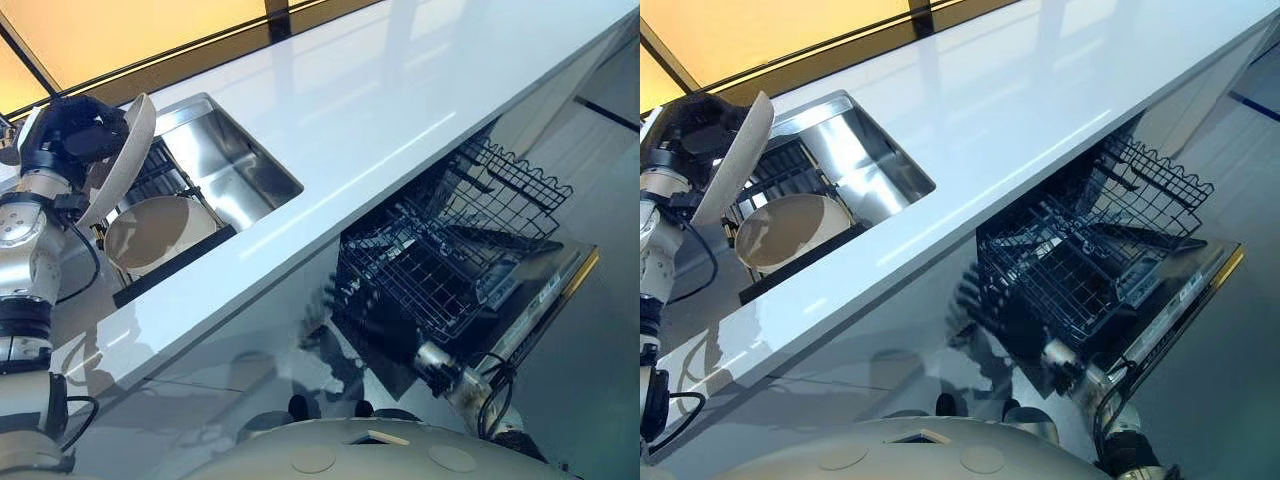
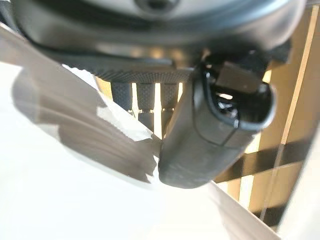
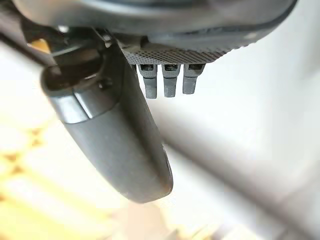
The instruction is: Pick up plates and place into dishwasher.
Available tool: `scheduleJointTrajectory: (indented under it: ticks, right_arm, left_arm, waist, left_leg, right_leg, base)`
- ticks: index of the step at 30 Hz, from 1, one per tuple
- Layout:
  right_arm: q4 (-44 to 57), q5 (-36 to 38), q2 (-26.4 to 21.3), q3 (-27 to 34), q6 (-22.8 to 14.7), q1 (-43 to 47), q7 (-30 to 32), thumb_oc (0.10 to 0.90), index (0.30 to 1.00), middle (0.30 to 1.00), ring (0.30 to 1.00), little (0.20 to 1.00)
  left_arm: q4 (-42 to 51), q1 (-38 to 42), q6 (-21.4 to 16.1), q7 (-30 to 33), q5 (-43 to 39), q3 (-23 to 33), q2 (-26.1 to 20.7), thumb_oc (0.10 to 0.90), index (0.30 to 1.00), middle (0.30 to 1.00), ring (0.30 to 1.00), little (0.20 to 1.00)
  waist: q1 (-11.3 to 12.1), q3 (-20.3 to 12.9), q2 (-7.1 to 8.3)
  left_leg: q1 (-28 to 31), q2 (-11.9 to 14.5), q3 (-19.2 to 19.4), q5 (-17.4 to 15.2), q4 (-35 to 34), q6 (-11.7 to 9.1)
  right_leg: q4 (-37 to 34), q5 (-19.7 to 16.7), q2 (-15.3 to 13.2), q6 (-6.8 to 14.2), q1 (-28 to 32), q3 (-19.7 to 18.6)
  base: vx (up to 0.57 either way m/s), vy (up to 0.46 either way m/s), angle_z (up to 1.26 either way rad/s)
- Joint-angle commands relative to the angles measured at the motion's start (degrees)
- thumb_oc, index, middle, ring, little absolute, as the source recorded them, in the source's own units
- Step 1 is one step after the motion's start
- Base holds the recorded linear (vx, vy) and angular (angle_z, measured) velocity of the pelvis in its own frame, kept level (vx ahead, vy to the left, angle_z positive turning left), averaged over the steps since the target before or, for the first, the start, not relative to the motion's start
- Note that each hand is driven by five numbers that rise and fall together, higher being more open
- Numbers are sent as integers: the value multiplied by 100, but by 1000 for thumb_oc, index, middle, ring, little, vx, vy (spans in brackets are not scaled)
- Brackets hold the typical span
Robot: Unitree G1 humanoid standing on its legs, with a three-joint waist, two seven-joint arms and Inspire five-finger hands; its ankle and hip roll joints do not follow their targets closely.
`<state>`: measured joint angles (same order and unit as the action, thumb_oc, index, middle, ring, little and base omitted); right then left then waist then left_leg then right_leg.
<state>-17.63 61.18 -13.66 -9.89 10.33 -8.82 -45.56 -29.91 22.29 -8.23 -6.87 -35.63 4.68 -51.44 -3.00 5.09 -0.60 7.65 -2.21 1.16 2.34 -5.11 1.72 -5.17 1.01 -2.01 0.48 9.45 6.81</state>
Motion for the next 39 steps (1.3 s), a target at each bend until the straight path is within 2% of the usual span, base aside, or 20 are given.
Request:
scheduleJointTrajectory:
  ticks: [1,3,6,9,10,15,17,20,22,25,26,27,29,32,34,39]
  right_arm:
    - [924,1370,43,256,36,298,517,800,900,900,900,900]
    - [1344,1461,298,384,225,341,1053,800,900,900,900,900]
    - [1850,880,385,449,207,361,1704,800,900,900,900,900]
    - [2117,615,312,558,13,394,2121,800,900,900,900,900]
    - [2246,284,188,665,-291,477,2430,800,900,900,900,900]
    - [2950,-812,-253,1128,-1200,825,3425,800,900,900,900,900]
    - [3181,-1577,-471,1359,-1707,940,3652,800,900,900,900,900]
    - [3327,-2645,-741,1683,-2615,1088,4327,800,900,900,900,900]
    - [3379,-3084,-936,1893,-2878,1245,4483,800,900,900,900,900]
    - [3403,-3747,-1165,1977,-3167,1356,4748,800,900,900,900,900]
    - [3401,-4443,-1386,2014,-3325,1432,5087,800,900,900,900,900]
    - [3426,-4600,-1541,2029,-3347,1502,5198,800,900,900,900,900]
    - [3416,-4603,-1740,2040,-3115,1644,5099,800,900,900,900,900]
    - [3447,-4049,-1861,1931,-2702,1805,4448,800,900,900,900,900]
    - [3516,-3403,-1903,1685,-2287,1997,3925,800,900,900,900,900]
    - [3611,-2605,-1729,1189,-1868,2480,3654,800,900,900,900,900]
  left_arm:
    - [237,599,-1098,436,252,298,-458,100,300,300,300,200]
    - [540,543,-1162,605,476,327,-335,100,300,300,300,200]
    - [1208,356,-1171,967,1023,370,-202,100,300,300,300,200]
    - [1682,176,-1215,1267,1423,360,-125,100,300,300,300,200]
    - [1900,128,-1273,1513,1765,298,-87,100,300,300,300,200]
    - [2375,43,-1338,2687,3001,218,57,100,300,300,300,200]
    - [2454,30,-1342,3161,3361,198,133,100,300,300,300,200]
    - [2524,24,-1360,3839,3960,200,277,100,300,300,300,200]
    - [2643,124,-1177,4367,4455,183,377,100,300,300,300,200]
    - [2714,237,-1029,4679,4685,113,401,100,300,300,300,200]
    - [2724,322,-946,4888,4886,67,412,100,300,300,300,200]
    - [2744,400,-837,4951,4981,38,412,100,300,300,300,200]
    - [2689,561,-710,5179,5218,-81,369,100,300,300,300,200]
    - [2584,781,-575,5355,5477,-213,314,100,300,300,300,200]
    - [2468,979,-496,5504,5686,-381,271,100,300,300,300,200]
    - [2223,1248,-595,5935,5971,-720,335,100,300,300,300,200]
  waist:
    - [-117,-350,-492]
    - [-159,-364,-510]
    - [-200,-352,-506]
    - [-224,-339,-481]
    - [-238,-336,-457]
    - [-292,-317,-403]
    - [-325,-314,-391]
    - [-372,-319,-382]
    - [-409,-327,-386]
    - [-423,-361,-378]
    - [-433,-364,-366]
    - [-444,-359,-356]
    - [-462,-373,-341]
    - [-481,-381,-315]
    - [-476,-410,-296]
    - [-374,-440,-226]
  left_leg:
    - [-56,-106,214,-565,11,-43]
    - [-60,-93,253,-564,11,-27]
    - [-65,-80,290,-546,11,-13]
    - [-57,-73,294,-535,11,-6]
    - [-55,-68,289,-531,11,-3]
    - [-42,-66,300,-522,11,23]
    - [-27,-69,327,-531,11,30]
    - [-3,-77,355,-549,11,42]
    - [-2,-78,397,-521,11,54]
    - [41,-92,397,-588,11,60]
    - [63,-100,407,-600,11,63]
    - [54,-96,425,-560,11,61]
    - [70,-101,435,-581,21,52]
    - [77,-97,458,-591,30,44]
    - [117,-102,446,-649,29,41]
    - [89,-94,444,-607,62,11]
  right_leg:
    - [495,582,285,318,-384,24]
    - [511,577,302,306,-406,-24]
    - [557,581,334,277,-439,-84]
    - [621,605,357,252,-462,-126]
    - [649,616,370,237,-466,-139]
    - [762,648,404,181,-498,-192]
    - [815,648,408,177,-514,-215]
    - [884,636,422,181,-541,-272]
    - [929,575,452,165,-585,-327]
    - [941,633,463,169,-562,-370]
    - [961,629,475,170,-561,-402]
    - [974,582,487,161,-586,-420]
    - [1008,583,493,168,-588,-443]
    - [1044,589,489,170,-599,-460]
    - [1067,658,475,176,-573,-444]
    - [1039,606,457,152,-559,-341]
  base:
    - [0,0,0]
    - [-4,2,-2]
    - [-10,-4,-4]
    - [-11,-23,-10]
    - [-17,-36,-9]
    - [-19,-25,-5]
    - [-19,-4,-4]
    - [-15,9,-9]
    - [-47,21,-13]
    - [5,14,-18]
    - [-1,6,-19]
    - [-34,2,-14]
    - [-20,0,-9]
    - [-14,-1,-12]
    - [21,-5,-10]
    - [-6,-32,-2]
